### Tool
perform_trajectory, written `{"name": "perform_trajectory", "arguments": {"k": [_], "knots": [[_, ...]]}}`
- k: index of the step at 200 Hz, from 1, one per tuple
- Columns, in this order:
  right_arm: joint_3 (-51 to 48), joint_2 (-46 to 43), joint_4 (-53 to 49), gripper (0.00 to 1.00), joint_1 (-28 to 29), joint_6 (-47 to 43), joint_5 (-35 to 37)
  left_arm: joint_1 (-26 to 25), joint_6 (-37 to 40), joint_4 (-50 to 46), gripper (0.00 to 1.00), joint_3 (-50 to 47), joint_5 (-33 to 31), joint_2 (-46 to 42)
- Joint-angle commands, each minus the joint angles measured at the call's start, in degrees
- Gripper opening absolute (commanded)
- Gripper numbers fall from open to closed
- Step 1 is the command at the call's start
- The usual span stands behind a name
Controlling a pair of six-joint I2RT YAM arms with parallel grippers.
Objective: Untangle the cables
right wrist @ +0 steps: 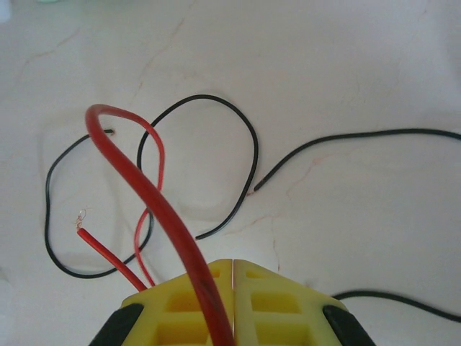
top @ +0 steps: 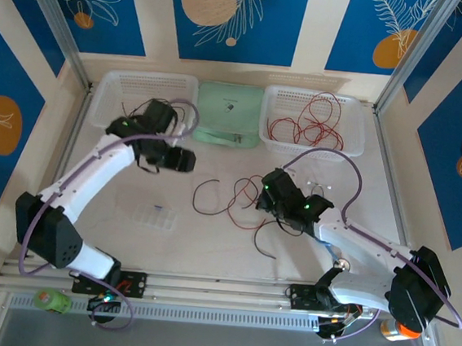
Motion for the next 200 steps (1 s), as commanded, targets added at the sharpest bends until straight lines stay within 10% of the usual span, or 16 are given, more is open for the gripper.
{"name": "perform_trajectory", "arguments": {"k": [1, 147, 200], "knots": [[2.0, -0.1, -0.8, 0.00, -1.0, -1.9, -1.7, -3.6, -4.0, 1.8, 0.69, -6.4, -1.8, -0.2], [-1.0, -3.4, 0.7, 0.00, -0.7, 0.3, -3.8, -13.1, 0.5, 17.3, 0.40, 0.8, -19.4, 29.3], [-1.6, -5.6, -0.6, 0.00, -0.8, 0.6, -3.0, -13.1, 0.5, 20.6, 0.08, -0.4, -22.5, 31.5]]}}
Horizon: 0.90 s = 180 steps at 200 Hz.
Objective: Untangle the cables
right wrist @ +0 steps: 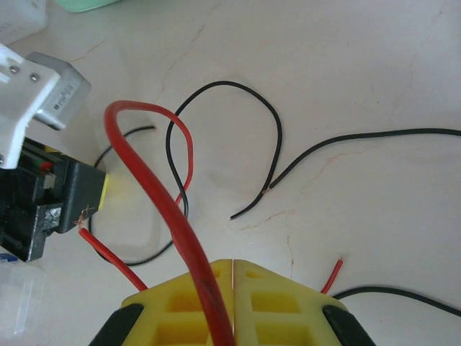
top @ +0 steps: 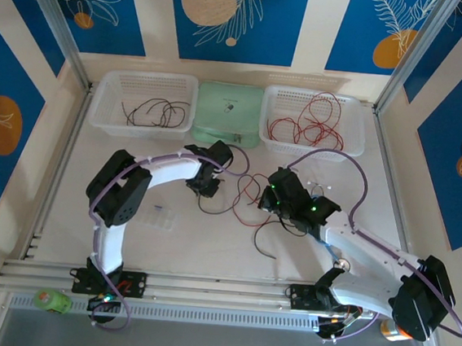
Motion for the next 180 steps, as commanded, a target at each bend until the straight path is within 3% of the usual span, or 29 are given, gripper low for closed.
{"name": "perform_trajectory", "arguments": {"k": [1, 8, 79, 133, 180], "knots": [[-0.5, -1.8, -0.9, 0.00, 0.2, 0.8, 0.2, 0.8, 0.4, 3.6, 0.07, -0.9, -5.2, 2.5], [-0.4, -2.0, -1.1, 0.00, 0.2, 0.7, 0.3, 0.8, 0.2, 3.7, 0.00, -1.5, -6.1, 2.2], [8.7, -8.0, -8.4, 0.00, -3.4, -7.1, 2.8, 2.0, -2.3, -4.0, 0.00, -6.2, -20.2, -9.4], [25.8, -13.7, -14.9, 0.00, -11.4, -18.8, 2.9, 5.0, -3.9, -3.0, 0.00, -10.0, -20.1, -10.7], [41.2, -11.9, -16.9, 0.00, -16.2, -27.4, 1.3, 6.5, -4.1, -1.2, 0.00, -11.6, -19.4, -9.6]]}}
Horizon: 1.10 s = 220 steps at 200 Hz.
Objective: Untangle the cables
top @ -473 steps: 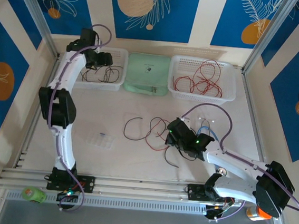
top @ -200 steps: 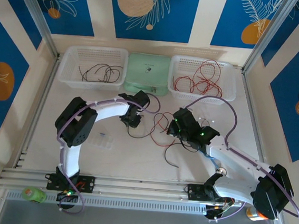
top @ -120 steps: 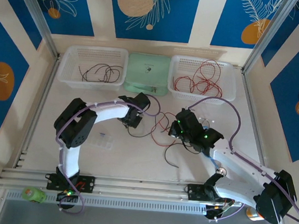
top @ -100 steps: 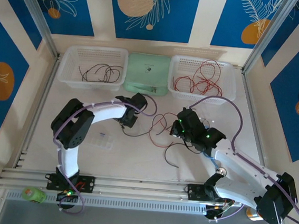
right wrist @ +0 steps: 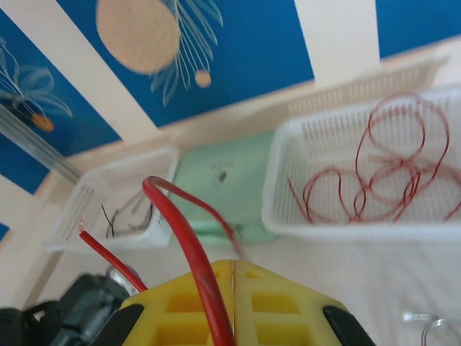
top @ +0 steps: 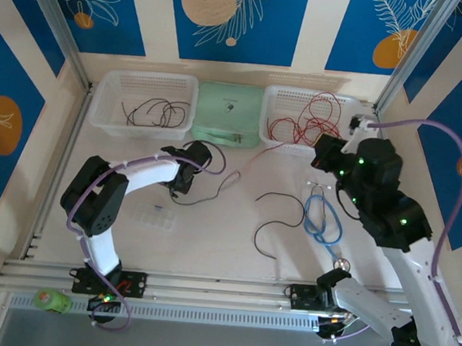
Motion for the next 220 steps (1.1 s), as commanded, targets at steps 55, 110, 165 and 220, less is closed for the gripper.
{"name": "perform_trajectory", "arguments": {"k": [55, 110, 165, 220], "knots": [[18.7, 8.6, 0.1, 0.00, -6.9, -14.3, -2.4, 0.9, -1.4, 1.2, 0.00, -1.0, 1.0, 0.5], [23.8, 19.5, 5.8, 0.00, -19.8, -14.4, -11.6, 0.8, -0.9, 1.5, 0.00, -0.3, 4.8, -3.8], [24.5, 33.0, 12.1, 0.00, -26.6, -10.1, -18.3, 0.8, -0.7, 0.1, 0.00, 1.3, 5.8, -7.6], [23.5, 44.5, 15.5, 0.00, -27.7, -11.4, -15.6, 0.7, -1.1, -0.8, 0.00, 2.0, 6.0, -9.1]]}}
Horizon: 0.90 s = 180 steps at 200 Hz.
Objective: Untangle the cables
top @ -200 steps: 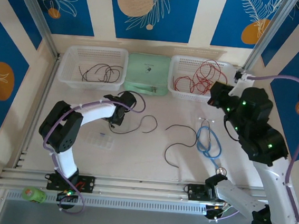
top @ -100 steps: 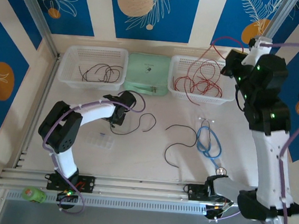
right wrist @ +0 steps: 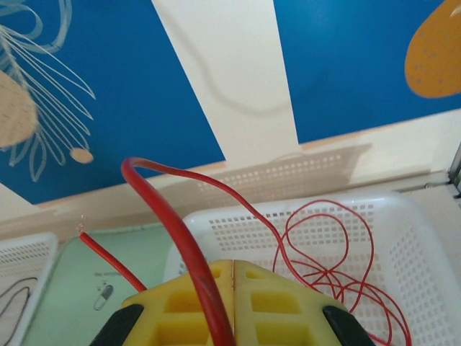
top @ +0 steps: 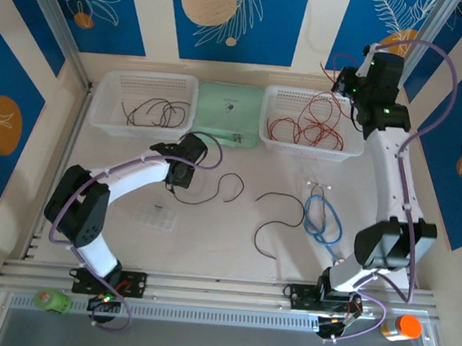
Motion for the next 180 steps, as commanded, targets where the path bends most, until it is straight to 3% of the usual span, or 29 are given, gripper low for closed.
{"name": "perform_trajectory", "arguments": {"k": [1, 46, 111, 157, 180], "knots": [[0.1, 2.9, 3.4, 0.00, -0.7, -0.1, 0.4, 0.3, -0.7, -1.8, 0.00, 2.0, 0.7, -1.9], [-2.9, 11.1, 5.6, 0.00, -1.6, 0.4, 1.3, 0.1, -1.1, -2.3, 0.00, 1.9, 0.8, -3.1], [0.4, 23.5, -1.9, 0.00, -1.3, 4.0, 2.0, -0.2, -1.3, -5.2, 0.00, 3.5, -0.1, -5.8], [0.1, 25.1, -4.6, 0.34, -0.8, 3.6, 6.5, -0.3, -1.4, -6.2, 0.00, 3.9, -0.6, -8.1], [-1.6, 24.0, -4.9, 0.44, -0.9, 3.6, 7.1, -0.3, -1.5, -6.7, 0.00, 4.1, -0.6, -9.4]]}}
